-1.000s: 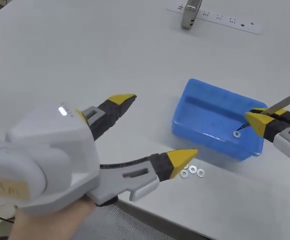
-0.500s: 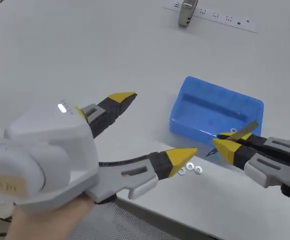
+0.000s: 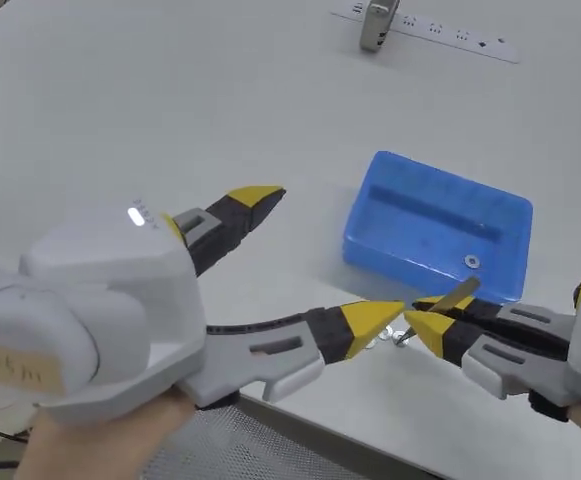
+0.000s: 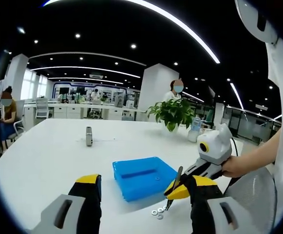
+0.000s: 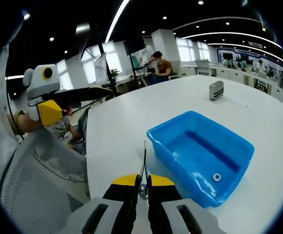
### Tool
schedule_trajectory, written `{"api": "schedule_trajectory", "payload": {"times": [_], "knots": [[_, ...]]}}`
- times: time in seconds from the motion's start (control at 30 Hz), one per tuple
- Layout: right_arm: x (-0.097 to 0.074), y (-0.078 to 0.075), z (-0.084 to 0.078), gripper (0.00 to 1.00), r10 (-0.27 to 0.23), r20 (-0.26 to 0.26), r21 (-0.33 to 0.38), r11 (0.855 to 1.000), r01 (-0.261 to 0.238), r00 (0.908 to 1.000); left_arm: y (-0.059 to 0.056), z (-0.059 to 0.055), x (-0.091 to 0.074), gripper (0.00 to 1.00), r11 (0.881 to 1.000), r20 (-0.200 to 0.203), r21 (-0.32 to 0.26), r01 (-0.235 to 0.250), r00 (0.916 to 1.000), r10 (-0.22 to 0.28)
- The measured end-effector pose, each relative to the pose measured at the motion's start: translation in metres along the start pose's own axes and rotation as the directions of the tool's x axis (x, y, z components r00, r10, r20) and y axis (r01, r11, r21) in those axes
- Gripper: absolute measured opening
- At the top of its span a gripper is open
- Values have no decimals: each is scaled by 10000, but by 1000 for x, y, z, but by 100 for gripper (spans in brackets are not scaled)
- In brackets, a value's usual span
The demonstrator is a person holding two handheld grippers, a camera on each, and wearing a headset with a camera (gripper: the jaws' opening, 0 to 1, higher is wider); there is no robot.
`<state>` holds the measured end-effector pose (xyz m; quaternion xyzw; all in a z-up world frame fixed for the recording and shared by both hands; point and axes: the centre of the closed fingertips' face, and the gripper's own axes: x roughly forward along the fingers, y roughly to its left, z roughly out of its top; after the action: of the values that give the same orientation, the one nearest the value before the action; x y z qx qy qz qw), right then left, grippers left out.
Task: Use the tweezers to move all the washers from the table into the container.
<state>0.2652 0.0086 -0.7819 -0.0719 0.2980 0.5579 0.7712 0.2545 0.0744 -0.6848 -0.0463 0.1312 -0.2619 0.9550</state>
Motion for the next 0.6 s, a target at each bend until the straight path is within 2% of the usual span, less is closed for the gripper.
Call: {"api": "schedule_trajectory", "payload": {"times": [0.17,0.27,0.33,0.4,0.47,0.53,0.6], "knots": [[-1,3,-2,4,40,-126,-679,9977,-48,9999,0,1,0,75,10000,57,-33,-13,10000,14],[-1,9,-4,4,90,-387,-1692,9855,-155,9992,0,1,-1,75,10000,62,-27,-7,10000,7],[-1,13,-6,3,13,-536,-2617,9650,-153,9986,0,1,-1,75,10000,70,-11,-2,10000,2],[-1,15,-7,3,16,-589,-3052,9521,-196,9983,0,2,-1,75,10000,98,14,-12,10000,11],[-1,19,-8,3,155,-624,-3412,9393,-359,9979,0,2,-1,75,10000,124,13,-4,9999,3],[0,24,-8,3,478,-653,-3173,9460,-662,9967,0,3,-1,75,10000,157,15,15,9999,-15],[-2,23,-5,3,368,-615,-3342,9409,-554,9974,-1,4,-1,76,10000,205,10,66,9998,-66]]}}
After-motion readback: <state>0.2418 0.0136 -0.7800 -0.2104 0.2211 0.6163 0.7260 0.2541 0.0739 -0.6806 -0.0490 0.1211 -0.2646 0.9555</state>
